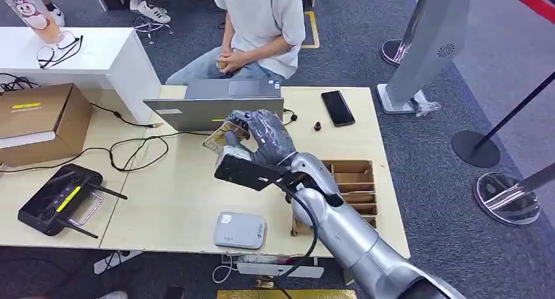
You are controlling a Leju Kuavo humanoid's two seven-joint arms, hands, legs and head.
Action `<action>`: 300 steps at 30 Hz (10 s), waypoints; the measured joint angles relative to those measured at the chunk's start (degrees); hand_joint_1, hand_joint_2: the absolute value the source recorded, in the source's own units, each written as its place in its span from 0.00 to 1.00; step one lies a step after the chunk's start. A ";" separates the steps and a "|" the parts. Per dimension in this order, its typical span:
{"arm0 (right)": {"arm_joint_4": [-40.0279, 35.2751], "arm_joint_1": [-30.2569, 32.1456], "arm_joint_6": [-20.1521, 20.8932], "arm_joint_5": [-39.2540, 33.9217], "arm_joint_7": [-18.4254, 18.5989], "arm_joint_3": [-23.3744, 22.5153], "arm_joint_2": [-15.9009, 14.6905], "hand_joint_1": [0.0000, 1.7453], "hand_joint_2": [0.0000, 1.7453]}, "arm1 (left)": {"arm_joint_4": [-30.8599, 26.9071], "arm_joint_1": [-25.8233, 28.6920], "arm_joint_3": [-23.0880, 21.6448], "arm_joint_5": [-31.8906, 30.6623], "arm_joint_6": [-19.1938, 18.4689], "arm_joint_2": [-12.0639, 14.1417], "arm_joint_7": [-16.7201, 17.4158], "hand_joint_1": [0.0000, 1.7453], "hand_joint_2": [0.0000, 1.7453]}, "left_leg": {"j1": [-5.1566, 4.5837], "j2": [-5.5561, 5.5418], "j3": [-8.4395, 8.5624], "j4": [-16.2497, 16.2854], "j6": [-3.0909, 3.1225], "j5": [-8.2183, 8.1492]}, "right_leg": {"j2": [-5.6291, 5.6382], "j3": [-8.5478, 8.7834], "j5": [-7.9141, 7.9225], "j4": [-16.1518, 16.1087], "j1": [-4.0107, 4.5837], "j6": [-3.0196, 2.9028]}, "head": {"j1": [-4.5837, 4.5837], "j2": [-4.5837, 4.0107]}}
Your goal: Pass the card to the sensor for recognition and then transmit it.
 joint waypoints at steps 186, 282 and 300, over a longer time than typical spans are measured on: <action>0.33 16.56 -13.96 42.95 8.18 -5.99 -15.13 0.34 1.00 | 0.00 3.03 3.50 2.80 -0.26 1.29 -4.11 0.00 0.00 | 0.00 0.00 -0.01 0.00 0.01 -0.02 | -0.01 0.00 -0.01 0.00 0.00 0.00 | 0.00 0.00; 0.35 11.88 -15.32 41.74 7.96 -6.45 -14.08 1.00 1.00 | 0.00 3.49 3.50 3.87 0.04 1.44 -4.81 0.00 0.00 | 0.00 -0.01 -0.02 0.00 0.01 -0.02 | -0.02 0.01 -0.01 0.00 0.00 0.00 | 0.00 0.00; -2.75 11.95 -15.56 41.70 8.04 -6.45 -14.47 1.00 1.00 | 0.00 3.79 3.50 3.82 0.04 1.49 -4.90 0.00 0.00 | 0.00 0.00 -0.01 0.00 0.01 -0.02 | -0.01 0.00 -0.01 0.00 0.00 0.00 | 0.00 0.00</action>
